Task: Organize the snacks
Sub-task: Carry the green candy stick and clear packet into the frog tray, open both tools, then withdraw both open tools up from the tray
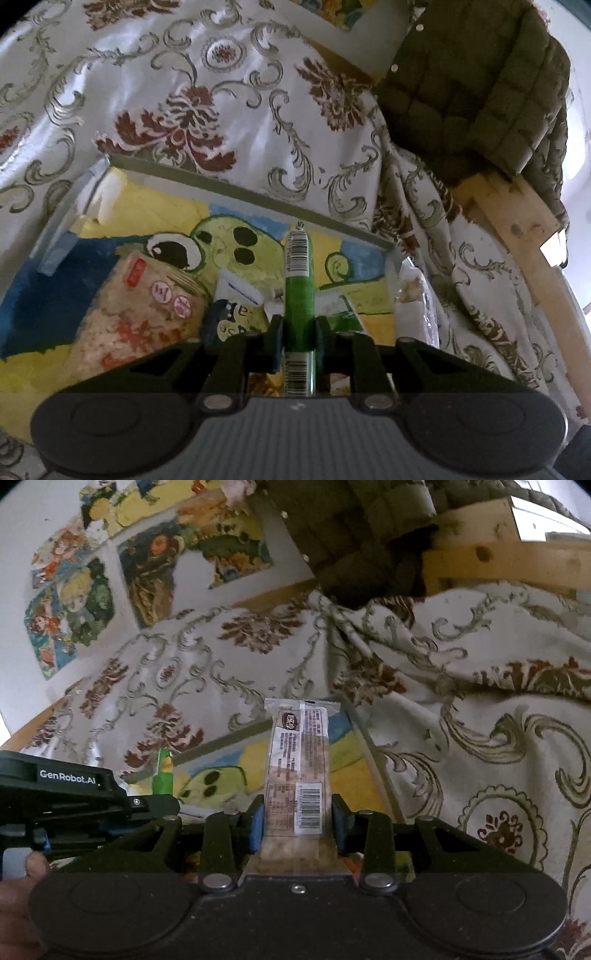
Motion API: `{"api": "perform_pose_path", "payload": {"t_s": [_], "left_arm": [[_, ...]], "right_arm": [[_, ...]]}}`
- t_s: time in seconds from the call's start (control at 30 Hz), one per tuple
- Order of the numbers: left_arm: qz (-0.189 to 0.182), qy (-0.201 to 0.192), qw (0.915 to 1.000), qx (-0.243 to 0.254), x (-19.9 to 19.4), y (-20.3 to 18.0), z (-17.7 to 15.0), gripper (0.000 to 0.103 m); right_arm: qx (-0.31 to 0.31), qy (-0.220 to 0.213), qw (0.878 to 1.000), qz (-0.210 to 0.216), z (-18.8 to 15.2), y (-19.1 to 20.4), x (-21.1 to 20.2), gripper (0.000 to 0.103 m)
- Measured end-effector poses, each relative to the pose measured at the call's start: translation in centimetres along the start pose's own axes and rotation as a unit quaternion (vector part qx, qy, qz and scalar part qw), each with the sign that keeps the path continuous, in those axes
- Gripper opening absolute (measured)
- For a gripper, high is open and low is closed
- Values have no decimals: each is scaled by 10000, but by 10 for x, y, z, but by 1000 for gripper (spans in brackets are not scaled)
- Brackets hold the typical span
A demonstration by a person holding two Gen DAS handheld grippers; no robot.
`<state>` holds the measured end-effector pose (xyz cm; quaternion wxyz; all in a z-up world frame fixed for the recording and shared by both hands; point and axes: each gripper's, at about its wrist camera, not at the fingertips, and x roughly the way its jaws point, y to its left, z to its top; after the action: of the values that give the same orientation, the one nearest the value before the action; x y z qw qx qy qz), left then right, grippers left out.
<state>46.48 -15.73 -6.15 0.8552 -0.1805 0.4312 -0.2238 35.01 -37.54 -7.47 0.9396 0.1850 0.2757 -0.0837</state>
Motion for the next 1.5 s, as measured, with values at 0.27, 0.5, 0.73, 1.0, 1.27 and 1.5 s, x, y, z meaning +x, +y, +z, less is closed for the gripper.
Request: {"api": "perform_pose_path", "payload": {"t_s": [0.27,0.5,0.73,1.0,1.27,1.5], "left_arm": [[130,166,9997,86,14,2,-6,20],[190,265,9995,3,17,2,-9,20],[249,263,9993,-51,11,2,-10,22],[227,92,9995,-224,-13,2,-5,47],[294,-511,9983,-15,-70,-8,-2,85],[357,-932,9948,216,-126,-21,-16,99]], "right_arm": [[-293,136,9993,-169,-10,7,9,38],[-471,196,9985,-197,-19,15,11,38],[-540,165,9981,-227,-22,17,9,42],[-769,10,9967,-248,-18,24,-7,60],[-709,-327,9968,-171,2,30,-49,86],[-739,-539,9958,-33,14,38,-101,102]]}}
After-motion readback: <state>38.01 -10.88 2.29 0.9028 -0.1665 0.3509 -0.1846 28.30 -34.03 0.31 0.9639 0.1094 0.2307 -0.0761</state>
